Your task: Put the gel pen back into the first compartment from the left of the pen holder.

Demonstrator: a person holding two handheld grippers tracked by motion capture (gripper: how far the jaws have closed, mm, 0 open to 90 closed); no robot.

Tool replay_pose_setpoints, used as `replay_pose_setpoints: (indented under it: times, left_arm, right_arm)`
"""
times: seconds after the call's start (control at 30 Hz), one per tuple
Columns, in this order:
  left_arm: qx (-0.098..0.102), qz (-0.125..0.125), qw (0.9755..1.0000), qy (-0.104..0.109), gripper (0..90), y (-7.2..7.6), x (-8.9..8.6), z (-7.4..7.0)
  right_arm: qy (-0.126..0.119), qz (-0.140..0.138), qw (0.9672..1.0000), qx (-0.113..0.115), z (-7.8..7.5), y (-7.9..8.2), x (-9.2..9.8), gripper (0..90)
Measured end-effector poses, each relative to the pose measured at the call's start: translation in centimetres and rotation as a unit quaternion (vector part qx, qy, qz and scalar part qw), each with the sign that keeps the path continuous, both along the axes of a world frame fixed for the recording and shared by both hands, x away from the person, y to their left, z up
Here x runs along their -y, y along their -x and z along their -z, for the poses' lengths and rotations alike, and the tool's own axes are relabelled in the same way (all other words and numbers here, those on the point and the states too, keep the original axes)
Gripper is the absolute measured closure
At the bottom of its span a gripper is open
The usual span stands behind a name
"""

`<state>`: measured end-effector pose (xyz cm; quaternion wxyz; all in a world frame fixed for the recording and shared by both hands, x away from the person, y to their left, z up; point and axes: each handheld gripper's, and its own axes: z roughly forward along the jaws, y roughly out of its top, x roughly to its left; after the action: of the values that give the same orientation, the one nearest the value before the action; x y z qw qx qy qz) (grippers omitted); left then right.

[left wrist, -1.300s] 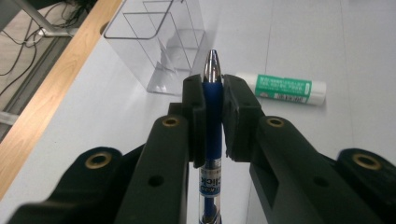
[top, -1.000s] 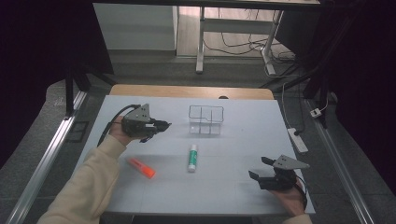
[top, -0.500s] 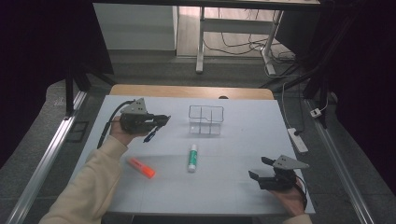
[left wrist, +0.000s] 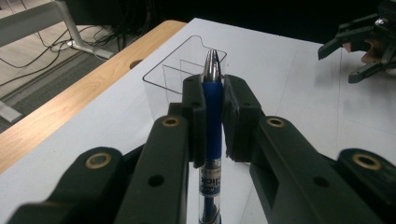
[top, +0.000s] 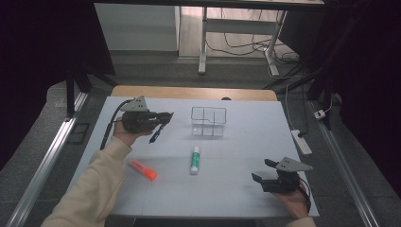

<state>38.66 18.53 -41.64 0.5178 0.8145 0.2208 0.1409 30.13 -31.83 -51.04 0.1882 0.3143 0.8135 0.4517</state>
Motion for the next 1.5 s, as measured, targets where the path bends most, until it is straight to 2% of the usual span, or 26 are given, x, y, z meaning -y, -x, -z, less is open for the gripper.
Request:
replay_pose_setpoints:
  times: [0.4,0.7,0.9,1.1,1.5]
  left_arm:
    - [-0.004,-0.014,0.9996,0.023,79.4,-0.5,0.6,-0.6]
    - [0.004,-0.014,0.9992,0.036,79.4,-1.0,1.7,-1.4]
    - [0.005,-0.012,0.9991,0.041,79.4,-1.4,2.3,-1.6]
    - [0.004,-0.015,0.9982,0.057,79.3,-1.9,2.6,-1.8]
    - [0.005,-0.021,0.9973,0.070,79.3,-2.9,3.4,-2.2]
  right_arm:
    - [0.003,0.001,1.0000,-0.002,0.1,-0.1,0.0,19.8]
    - [0.006,0.005,1.0000,-0.001,0.1,0.0,0.0,19.8]
    - [0.006,0.000,1.0000,-0.003,0.2,0.0,0.0,19.8]
    - [0.007,0.002,1.0000,-0.002,0.2,0.0,-0.1,19.8]
    - [0.009,0.000,0.9999,-0.005,0.2,-0.1,-0.1,19.8]
